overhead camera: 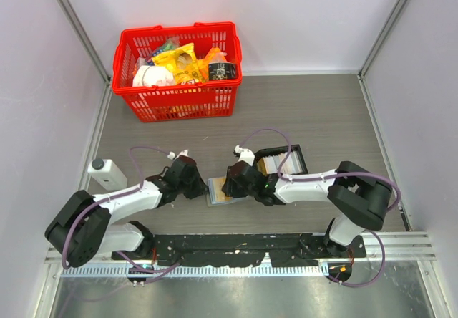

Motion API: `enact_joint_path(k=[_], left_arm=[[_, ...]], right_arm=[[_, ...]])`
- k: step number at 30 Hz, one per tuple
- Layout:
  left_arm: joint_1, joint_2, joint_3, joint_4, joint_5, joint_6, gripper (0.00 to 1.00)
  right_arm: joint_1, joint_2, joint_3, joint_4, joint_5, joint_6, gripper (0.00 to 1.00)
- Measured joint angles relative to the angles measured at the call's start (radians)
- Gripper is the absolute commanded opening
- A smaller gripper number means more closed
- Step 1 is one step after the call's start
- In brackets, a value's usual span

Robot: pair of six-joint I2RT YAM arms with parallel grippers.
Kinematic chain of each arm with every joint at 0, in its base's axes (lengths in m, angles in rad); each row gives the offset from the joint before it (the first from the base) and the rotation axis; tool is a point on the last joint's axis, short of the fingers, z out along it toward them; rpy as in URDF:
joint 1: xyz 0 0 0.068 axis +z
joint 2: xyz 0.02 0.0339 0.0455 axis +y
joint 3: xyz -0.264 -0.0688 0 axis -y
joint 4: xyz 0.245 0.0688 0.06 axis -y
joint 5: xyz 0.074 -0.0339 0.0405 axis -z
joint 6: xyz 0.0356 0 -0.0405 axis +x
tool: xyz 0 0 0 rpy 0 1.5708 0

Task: Put the credit cards into the card holder
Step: Insert the credit card into the card holder, then pick up the credit card from the storage box.

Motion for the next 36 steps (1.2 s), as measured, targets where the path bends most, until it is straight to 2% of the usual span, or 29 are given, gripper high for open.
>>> enact_joint_path(k=[6,17,19,21,23,28,31,36], left_arm=[[0.000,0.018,0.010,0.010,0.008,0.004,0.00],[0.000,0.018,0.011,0.009,0.008,0.005,0.00],[0.000,0.018,0.012,0.007,0.008,0.006,0.00],[0.000,0.017,0.014,0.003,0.009,0.009,0.00],[0.000,0.015,0.016,-0.005,0.010,0.013,0.00],[0.000,0.007,0.027,-0.046,0.011,0.032,0.00],[0.000,0.005,0.032,-0.063,0.011,0.036,0.00],[0.000,0.004,0.036,-0.073,0.012,0.043,0.00]], right_arm=[[-0.001,0.054,0.039,0.023,-0.053,-0.034,0.34],[-0.002,0.004,0.030,0.011,-0.055,-0.072,0.36],[-0.002,-0.062,0.032,-0.035,-0.023,-0.091,0.37],[-0.002,-0.146,0.055,-0.119,0.040,-0.118,0.43],[-0.011,-0.219,0.092,-0.201,0.104,-0.140,0.45],[-0.111,-0.349,0.154,-0.368,0.229,-0.204,0.46],[-0.158,-0.349,0.154,-0.455,0.268,-0.231,0.47],[-0.164,-0.269,0.154,-0.554,0.280,-0.271,0.48]])
